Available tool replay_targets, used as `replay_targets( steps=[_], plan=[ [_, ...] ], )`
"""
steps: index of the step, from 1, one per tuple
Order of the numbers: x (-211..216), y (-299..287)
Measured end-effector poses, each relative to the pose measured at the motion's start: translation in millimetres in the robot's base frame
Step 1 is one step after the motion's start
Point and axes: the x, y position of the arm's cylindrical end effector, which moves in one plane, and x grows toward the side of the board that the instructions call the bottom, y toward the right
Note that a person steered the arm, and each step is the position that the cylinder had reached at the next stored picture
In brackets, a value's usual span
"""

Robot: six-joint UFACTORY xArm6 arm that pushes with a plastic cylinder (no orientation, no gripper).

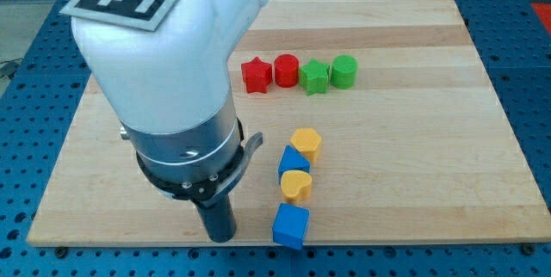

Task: Move the blue cube away from the yellow heart

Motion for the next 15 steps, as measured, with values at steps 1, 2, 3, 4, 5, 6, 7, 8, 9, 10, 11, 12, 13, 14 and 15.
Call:
replay_targets(
  steps=[1, 2, 3, 4, 5, 6, 7, 8, 9, 10, 11, 12, 13, 14, 15],
  plan=[
    [1, 1],
    [-2, 23],
    [-3, 50],
    [-4, 79],
    [-12, 118],
    [-24, 149],
    [-34, 164],
    [-33, 158],
    [-9, 115],
    [1, 95],
    [1, 95],
    [1, 101],
    [1, 111],
    [1, 153],
    [-8, 196]
  ],
)
